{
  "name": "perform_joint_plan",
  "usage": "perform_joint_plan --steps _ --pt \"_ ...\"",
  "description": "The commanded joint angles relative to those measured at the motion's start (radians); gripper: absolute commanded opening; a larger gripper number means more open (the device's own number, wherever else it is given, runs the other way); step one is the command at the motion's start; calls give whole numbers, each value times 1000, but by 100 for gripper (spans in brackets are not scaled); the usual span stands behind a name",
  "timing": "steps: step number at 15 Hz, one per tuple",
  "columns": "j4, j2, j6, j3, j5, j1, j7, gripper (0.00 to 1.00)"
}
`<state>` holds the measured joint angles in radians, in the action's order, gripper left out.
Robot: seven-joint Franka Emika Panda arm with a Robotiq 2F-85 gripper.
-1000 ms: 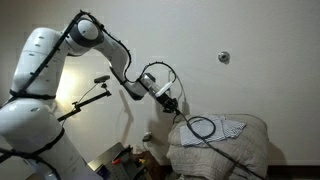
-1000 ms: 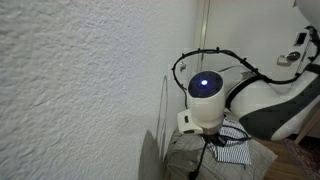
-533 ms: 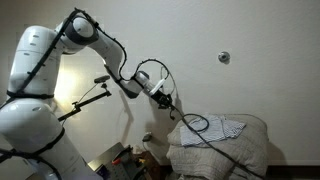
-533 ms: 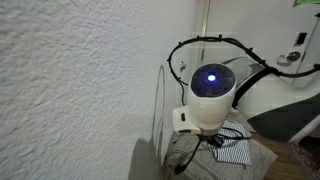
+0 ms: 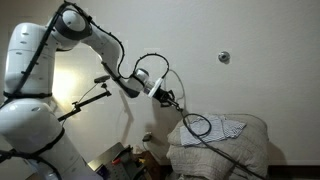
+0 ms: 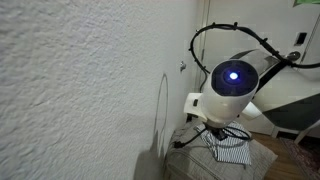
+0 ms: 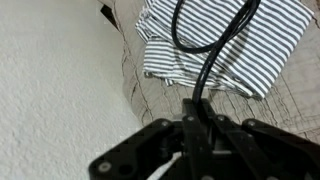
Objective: Pull on the cord on the folded blanket
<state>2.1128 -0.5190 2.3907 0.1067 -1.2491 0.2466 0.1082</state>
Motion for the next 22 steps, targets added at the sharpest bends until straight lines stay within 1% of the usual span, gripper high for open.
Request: perform_joint_plan --steps 1,3,5,7,10,11,12,13,14,15,16,17,18,19,21,22 --pt "45 34 -32 -32 -85 -3 235 6" --pt "47 24 -80 -43 -123 2 361 6" --pt "55 19 -152 -43 -134 3 463 6" --pt "63 14 -195 -33 -124 -11 498 6" --pt "81 9 -200 -23 -117 -36 475 6" --pt "86 8 -181 -22 -118 -49 456 24" --pt "92 8 -158 -20 -121 -61 445 36" --pt "100 10 -127 -17 -124 -77 429 40" --pt "107 12 -79 -15 -135 -95 409 28" --pt "107 9 -55 -16 -130 -105 394 24" --pt "107 5 -21 -19 -128 -118 366 46" --pt "106 0 -3 -23 -120 -128 344 50" --pt "110 -2 36 -26 -126 -143 330 51" --pt "114 -5 76 -28 -128 -160 307 56" --pt "126 -12 176 -31 -130 -194 250 71" --pt "137 -16 247 -29 -136 -214 205 80"
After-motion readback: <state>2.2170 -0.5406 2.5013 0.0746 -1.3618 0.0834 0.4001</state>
